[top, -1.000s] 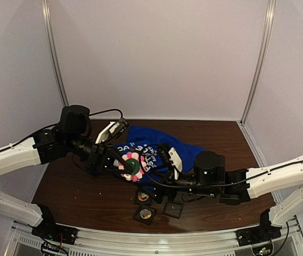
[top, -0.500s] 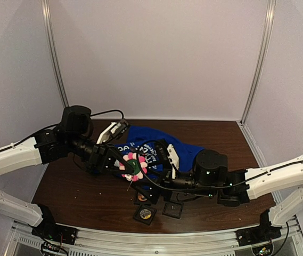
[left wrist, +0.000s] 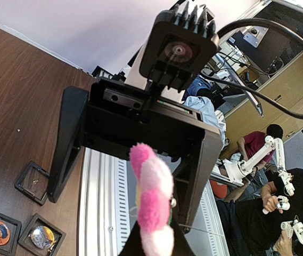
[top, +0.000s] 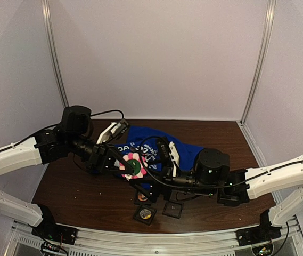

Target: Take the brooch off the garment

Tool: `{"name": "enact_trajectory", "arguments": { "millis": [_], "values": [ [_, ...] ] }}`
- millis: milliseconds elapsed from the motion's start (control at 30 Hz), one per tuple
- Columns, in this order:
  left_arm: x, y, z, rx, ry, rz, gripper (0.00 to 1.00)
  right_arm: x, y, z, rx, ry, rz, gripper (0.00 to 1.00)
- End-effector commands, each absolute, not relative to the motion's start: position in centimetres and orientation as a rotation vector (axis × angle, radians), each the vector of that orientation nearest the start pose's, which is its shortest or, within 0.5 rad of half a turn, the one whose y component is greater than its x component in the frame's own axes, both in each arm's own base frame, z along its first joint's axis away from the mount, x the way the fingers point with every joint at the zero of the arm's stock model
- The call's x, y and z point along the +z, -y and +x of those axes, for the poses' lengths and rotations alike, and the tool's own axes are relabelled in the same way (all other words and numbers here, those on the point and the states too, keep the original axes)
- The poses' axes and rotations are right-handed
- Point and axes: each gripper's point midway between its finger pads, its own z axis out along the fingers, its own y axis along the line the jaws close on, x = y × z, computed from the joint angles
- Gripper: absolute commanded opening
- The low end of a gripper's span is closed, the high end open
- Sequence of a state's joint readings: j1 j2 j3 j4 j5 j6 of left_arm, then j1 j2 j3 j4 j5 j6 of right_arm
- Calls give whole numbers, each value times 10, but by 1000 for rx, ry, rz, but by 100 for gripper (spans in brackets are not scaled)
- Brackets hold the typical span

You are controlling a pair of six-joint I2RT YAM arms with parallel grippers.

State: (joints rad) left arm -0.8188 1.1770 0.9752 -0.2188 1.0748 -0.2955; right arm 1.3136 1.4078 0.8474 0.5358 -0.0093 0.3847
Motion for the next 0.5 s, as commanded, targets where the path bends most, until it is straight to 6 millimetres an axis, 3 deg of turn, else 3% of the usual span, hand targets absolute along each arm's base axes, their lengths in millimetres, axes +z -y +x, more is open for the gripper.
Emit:
{"name": "enact_trajectory", "arguments": {
  "millis": [0,467],
  "values": [
    [311,331,103,-1744,-1729,1314,0,322,-447,117,1356,-1514,-726,91],
    [314,329,100,-1749,-1710,1324,0,324,-449,129,1349,-1543,-675,74]
  ]
}}
